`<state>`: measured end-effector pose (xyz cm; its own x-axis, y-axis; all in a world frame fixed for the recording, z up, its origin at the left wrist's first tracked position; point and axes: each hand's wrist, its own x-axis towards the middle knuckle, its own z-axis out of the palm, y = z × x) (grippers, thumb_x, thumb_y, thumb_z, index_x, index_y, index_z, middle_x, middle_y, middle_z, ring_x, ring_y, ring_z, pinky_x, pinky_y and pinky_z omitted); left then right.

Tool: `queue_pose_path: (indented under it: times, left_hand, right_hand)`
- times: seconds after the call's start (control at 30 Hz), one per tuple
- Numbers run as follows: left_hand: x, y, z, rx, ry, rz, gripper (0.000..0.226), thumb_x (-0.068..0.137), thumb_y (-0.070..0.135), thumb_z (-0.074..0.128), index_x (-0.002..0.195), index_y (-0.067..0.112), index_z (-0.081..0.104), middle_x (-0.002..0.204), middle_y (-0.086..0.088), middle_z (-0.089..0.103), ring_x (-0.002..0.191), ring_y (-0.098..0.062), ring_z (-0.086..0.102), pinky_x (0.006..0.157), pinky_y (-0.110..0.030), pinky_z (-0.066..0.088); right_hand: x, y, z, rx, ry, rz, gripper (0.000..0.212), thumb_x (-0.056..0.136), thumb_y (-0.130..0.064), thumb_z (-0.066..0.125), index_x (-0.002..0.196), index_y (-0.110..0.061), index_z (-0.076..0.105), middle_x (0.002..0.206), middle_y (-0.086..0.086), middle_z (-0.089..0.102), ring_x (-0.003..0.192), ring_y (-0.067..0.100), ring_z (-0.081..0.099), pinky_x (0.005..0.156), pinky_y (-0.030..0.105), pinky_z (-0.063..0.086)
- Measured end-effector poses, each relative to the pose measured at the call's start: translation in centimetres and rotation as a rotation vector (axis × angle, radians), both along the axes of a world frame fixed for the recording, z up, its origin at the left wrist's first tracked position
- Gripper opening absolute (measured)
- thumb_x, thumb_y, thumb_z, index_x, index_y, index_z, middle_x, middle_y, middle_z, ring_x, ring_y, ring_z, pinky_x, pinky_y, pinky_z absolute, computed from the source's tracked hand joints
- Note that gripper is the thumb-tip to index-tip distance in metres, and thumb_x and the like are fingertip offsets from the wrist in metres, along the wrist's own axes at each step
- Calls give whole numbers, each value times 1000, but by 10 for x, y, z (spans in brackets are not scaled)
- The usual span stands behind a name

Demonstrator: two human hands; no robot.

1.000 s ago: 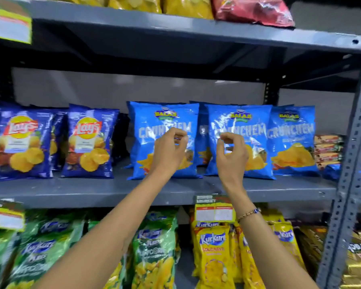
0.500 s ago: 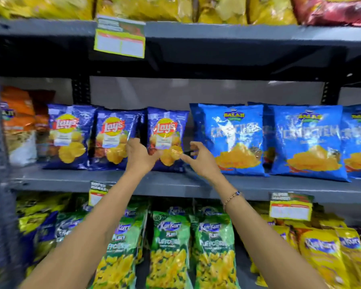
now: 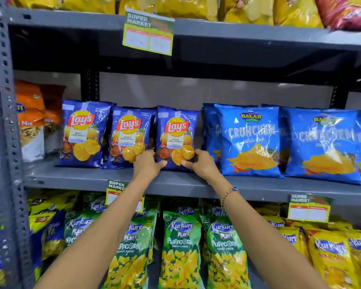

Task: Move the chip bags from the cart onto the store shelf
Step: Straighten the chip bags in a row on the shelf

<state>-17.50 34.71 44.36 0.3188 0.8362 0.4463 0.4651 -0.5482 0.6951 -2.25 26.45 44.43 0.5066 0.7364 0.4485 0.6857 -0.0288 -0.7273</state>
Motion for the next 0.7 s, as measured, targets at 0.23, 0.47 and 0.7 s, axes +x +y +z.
queue_pose_path:
  times: [0.23,0.47,0.7]
  left_hand:
    - [1,1,0,17,16,4,51,80,32,71,118,1,56,120,-19,64,112,-36,58,94,-43,48]
    - [3,-2,-2,90,63,71,43,80,35,69,104,1,57,106,-19,66,101,-38,59,76,-40,45]
    - [6,-33,1,369,-74,49,24,88,24,61,91,1,55,92,-16,63,87,-31,61,70,-40,47]
  right_hand:
    - [-3,0,1,-22,10,-8,45,77,-24,75,114,-5,57,116,13,65,100,23,56,83,30,43]
    - [-5,-3,2,-78,55,-6,54,79,-30,73,122,-5,51,112,7,59,104,23,54,85,33,44]
    - [1,-50,12,69,-42,-78,49,82,-22,70,126,-9,53,123,10,61,111,23,59,89,29,46]
